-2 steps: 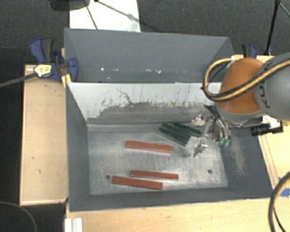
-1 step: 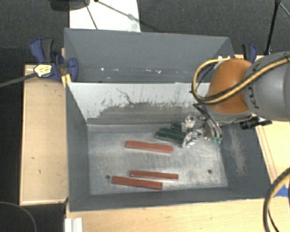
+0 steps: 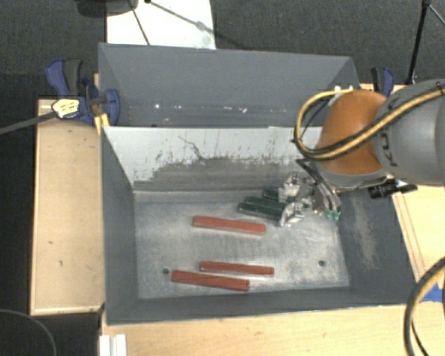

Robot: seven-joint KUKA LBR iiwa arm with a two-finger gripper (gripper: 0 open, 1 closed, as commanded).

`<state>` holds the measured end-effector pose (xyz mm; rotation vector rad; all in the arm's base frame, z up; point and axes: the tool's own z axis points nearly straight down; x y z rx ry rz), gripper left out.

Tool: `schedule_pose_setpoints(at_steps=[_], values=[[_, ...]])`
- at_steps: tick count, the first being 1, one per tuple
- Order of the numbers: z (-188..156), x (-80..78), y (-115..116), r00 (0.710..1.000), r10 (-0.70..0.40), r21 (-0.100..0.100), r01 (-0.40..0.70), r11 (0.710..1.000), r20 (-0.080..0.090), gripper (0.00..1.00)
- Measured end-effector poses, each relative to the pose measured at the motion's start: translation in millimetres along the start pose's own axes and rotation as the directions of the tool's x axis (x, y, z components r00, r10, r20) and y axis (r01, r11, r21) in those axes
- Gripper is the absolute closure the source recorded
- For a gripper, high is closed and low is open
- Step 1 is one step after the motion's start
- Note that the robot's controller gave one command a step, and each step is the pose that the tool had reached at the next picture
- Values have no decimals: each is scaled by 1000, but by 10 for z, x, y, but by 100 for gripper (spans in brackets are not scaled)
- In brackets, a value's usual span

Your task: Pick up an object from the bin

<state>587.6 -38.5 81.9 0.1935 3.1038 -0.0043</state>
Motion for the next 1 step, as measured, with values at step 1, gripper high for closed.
schedule_pose_setpoints(at_steps=[1], values=[[-1601,235,-140,1000,4,-1,-4,1000,-23,100]])
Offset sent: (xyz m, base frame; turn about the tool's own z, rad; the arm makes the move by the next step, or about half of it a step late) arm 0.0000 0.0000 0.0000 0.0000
